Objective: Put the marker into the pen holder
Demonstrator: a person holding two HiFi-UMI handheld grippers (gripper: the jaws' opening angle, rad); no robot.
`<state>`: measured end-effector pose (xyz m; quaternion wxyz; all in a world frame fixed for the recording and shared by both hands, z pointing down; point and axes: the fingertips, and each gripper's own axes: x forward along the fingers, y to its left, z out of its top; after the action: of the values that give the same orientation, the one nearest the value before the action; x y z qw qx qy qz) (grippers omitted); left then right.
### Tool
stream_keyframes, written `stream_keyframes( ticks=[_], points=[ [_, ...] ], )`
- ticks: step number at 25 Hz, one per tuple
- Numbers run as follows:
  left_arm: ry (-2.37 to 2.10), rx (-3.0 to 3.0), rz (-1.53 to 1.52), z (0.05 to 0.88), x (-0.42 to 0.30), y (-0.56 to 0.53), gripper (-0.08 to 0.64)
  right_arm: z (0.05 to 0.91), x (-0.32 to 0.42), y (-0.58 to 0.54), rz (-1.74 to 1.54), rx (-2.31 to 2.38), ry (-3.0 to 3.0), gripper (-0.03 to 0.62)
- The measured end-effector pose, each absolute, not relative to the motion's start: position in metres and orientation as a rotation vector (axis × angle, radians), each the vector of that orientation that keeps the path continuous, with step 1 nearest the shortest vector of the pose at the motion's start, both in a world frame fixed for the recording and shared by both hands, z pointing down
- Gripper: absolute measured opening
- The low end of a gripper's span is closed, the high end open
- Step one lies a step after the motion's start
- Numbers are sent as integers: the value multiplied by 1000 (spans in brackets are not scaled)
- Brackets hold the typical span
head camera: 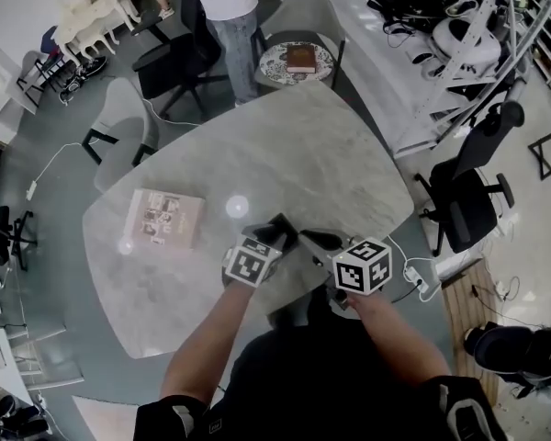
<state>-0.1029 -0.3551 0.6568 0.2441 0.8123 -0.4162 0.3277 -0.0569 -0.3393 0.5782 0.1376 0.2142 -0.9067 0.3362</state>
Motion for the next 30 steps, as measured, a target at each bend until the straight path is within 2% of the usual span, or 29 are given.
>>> stream_keyframes(
  ticks=[9, 19, 30],
  points=[
    [-1169, 2124, 949, 669, -101, -364, 120, 579, -30, -346, 988, 660, -2611, 26],
    [-1233, 2086, 1000, 672, -105, -372, 108, 577, -35, -350, 984, 606, -2628, 26],
    [-1255, 2137, 935, 664, -108, -368, 25, 586, -29, -348, 982, 607, -2613, 26]
  ],
)
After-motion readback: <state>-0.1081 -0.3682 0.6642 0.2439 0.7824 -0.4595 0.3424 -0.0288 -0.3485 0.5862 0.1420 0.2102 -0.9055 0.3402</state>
